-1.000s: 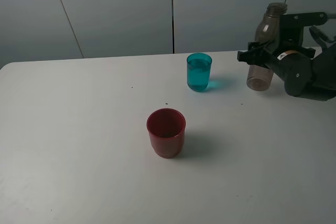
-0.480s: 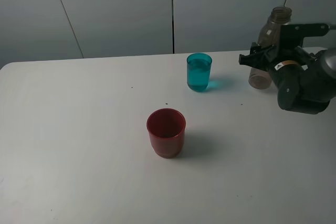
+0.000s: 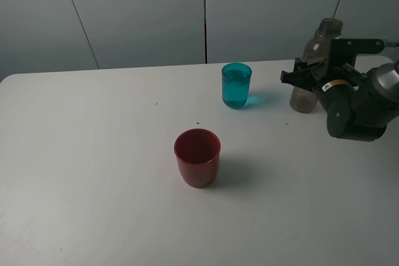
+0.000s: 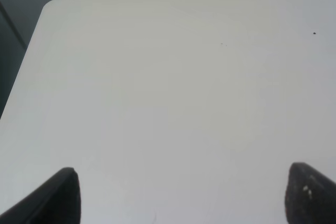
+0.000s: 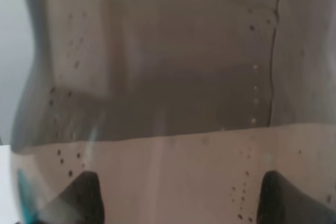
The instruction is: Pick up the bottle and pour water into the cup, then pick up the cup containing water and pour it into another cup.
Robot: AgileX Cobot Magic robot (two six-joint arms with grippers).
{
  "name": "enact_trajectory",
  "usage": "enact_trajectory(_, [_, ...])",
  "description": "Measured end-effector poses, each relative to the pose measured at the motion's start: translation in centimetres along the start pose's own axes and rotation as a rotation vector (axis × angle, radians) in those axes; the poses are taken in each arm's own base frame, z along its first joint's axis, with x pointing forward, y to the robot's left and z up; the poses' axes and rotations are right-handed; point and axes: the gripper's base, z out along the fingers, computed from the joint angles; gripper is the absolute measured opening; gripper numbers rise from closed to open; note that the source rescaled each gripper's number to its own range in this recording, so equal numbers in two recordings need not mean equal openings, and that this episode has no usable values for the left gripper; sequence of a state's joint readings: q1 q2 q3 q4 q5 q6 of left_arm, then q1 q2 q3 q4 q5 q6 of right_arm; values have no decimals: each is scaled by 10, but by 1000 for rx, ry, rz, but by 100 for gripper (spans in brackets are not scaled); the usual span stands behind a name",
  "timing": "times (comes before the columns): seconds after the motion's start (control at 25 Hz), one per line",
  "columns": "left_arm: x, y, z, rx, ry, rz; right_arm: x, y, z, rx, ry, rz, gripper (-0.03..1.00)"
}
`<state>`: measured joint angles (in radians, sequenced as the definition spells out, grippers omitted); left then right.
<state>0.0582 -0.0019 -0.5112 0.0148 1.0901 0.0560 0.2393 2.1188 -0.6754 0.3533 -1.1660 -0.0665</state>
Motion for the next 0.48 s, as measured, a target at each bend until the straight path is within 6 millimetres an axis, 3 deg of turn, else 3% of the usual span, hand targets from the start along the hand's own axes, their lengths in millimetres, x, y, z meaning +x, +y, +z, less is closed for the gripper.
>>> enact_trajectory(0.04, [0,0,0,0,0,0,0,0,0,0,0,2,15])
enact_trajectory(0.16, [0,0,0,0,0,0,0,0,0,-2,0,1,84])
enact_trajectory(0.2, [0,0,0,0,0,0,0,0,0,-2,0,1,93])
enact_trajectory(0.32, [0,0,0,0,0,0,-3,0,0,-2,-9,-8,99])
enact_trajectory(0.48, [0,0,0,0,0,0,-29,1,-4,-5,-71,-35,99])
